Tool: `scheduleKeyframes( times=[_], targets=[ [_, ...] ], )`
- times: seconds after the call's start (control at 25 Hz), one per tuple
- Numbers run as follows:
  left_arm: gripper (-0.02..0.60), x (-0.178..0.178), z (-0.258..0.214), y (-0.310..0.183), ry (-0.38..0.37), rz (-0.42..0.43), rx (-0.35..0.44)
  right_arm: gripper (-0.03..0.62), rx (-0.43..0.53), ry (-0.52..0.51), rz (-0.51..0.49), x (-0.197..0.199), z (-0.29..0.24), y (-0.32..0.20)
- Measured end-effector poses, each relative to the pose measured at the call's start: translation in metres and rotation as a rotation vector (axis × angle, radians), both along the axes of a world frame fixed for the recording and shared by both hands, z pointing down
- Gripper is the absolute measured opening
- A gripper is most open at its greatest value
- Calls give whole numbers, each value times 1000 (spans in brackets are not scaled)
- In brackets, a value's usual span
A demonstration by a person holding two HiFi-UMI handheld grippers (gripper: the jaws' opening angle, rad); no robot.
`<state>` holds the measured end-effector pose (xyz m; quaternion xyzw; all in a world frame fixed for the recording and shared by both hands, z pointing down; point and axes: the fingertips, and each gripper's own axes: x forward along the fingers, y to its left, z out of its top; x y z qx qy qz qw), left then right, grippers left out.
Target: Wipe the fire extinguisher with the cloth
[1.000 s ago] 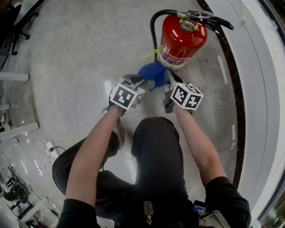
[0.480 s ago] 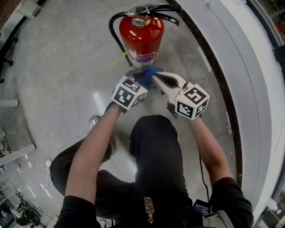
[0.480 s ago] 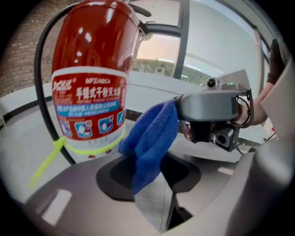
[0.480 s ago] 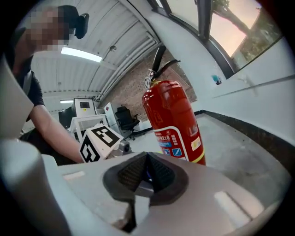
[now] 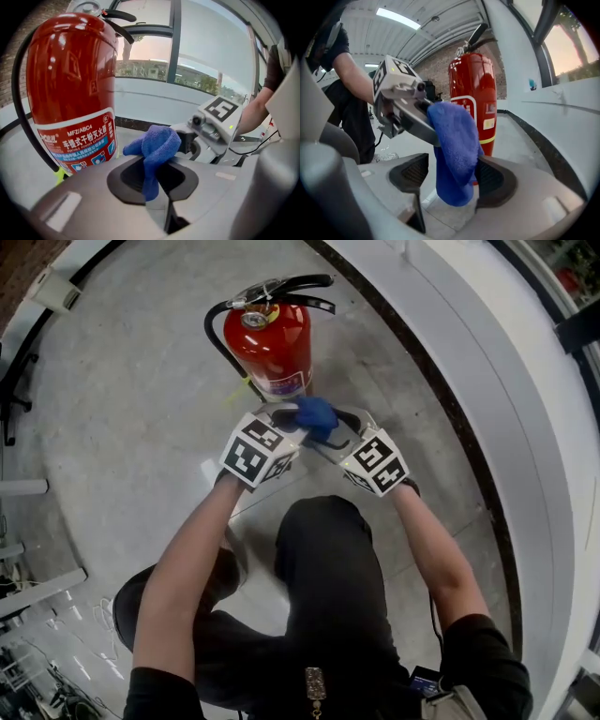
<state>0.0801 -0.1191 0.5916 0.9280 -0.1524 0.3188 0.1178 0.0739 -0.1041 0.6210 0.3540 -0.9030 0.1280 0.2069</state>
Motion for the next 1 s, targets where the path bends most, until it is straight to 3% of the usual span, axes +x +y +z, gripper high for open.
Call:
scheduleKeyframes(
  times=[0.08,0.16,0.32,0.48,0.64,0.84,1.0],
  targets=[
    [49,1,-5,4,4,26,-16,289,-10,2,6,-7,9,-9],
    [60,-2,-6,5,-15,44,-14,73,-15,-40,52,-8,8,-20],
    [135,-21,-7,-4,-63,-16,3,52,-62,-43,139,1,18,-42],
    [136,-39,-1,-17,-126,-110,27,52,-94,6,224,26,28,-76],
    [115,-52,-5,-18,-177,-120,51,52,73,-51,266,38,-41,-94],
    [104,-62,-34,-32,-98,-222,41,52,305,-59,311,46,-144,-108],
    [104,-70,-41,-32,-98,-245,41,52,425,15,325,45,-189,-113]
  ],
)
